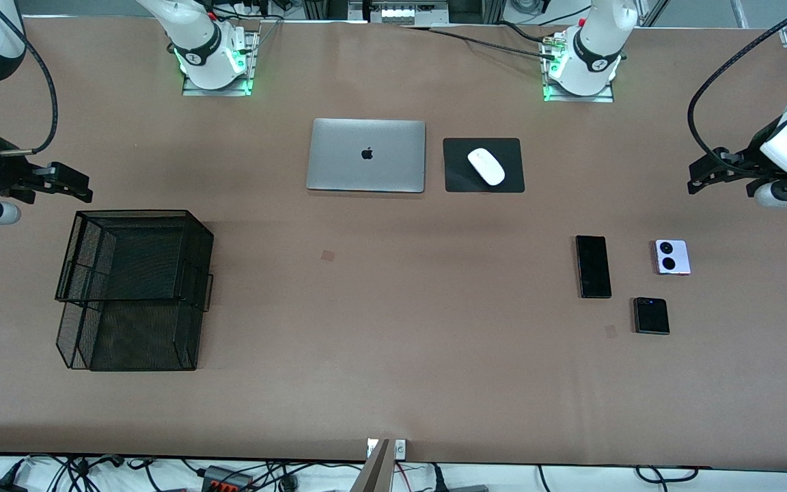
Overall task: Place phones with both arms
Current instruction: 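Move the left gripper toward the black slab phone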
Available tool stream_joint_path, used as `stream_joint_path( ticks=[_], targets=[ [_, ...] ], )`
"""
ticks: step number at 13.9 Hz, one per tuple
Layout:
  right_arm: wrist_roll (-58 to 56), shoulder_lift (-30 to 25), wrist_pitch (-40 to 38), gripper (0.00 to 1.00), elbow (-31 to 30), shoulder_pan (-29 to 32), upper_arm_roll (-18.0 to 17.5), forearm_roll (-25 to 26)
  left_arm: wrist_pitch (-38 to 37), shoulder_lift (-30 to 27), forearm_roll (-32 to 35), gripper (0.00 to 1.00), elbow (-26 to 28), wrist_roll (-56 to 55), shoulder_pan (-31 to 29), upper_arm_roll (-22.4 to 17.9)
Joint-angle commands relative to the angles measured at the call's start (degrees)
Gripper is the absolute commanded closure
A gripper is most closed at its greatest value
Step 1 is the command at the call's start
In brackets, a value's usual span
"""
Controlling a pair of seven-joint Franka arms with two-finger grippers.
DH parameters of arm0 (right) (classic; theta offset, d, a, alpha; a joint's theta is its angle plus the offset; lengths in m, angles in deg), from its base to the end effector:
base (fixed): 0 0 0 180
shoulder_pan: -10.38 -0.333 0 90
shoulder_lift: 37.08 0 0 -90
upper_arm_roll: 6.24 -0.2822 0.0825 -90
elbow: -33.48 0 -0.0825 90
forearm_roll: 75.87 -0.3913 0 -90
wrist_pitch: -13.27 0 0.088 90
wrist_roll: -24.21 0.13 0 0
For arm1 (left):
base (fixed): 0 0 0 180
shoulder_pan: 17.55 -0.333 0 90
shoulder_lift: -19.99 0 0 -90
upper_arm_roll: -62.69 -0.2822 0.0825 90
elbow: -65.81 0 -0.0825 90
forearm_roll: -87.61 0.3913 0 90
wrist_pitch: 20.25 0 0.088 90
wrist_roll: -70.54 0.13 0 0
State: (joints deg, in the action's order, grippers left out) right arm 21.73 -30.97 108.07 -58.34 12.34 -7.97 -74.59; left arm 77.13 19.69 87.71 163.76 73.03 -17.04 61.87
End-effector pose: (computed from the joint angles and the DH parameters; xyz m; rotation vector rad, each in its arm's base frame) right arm 0.5918 -0.0057 0.4980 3.1220 0.0650 -0.0859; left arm 0.5672 0.0033 0.5149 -3.1395 0.0601 0.0075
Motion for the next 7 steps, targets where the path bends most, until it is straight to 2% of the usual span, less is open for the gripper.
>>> stream_joint_path(
  ticks=[1,7],
  targets=[
    [-0.1,-1.7,0.8,0.0,-1.9,0.5,-0.5,0.3,-1.4,0.5,1.0,0.0,-1.5,1.0,-0.1,-0.2],
    [0.1,-1.7,0.3,0.0,-1.6,0.6,-0.4,0.3,-2.2,0.8,1.0,0.0,-1.4,0.3,-0.1,-0.2]
  ],
)
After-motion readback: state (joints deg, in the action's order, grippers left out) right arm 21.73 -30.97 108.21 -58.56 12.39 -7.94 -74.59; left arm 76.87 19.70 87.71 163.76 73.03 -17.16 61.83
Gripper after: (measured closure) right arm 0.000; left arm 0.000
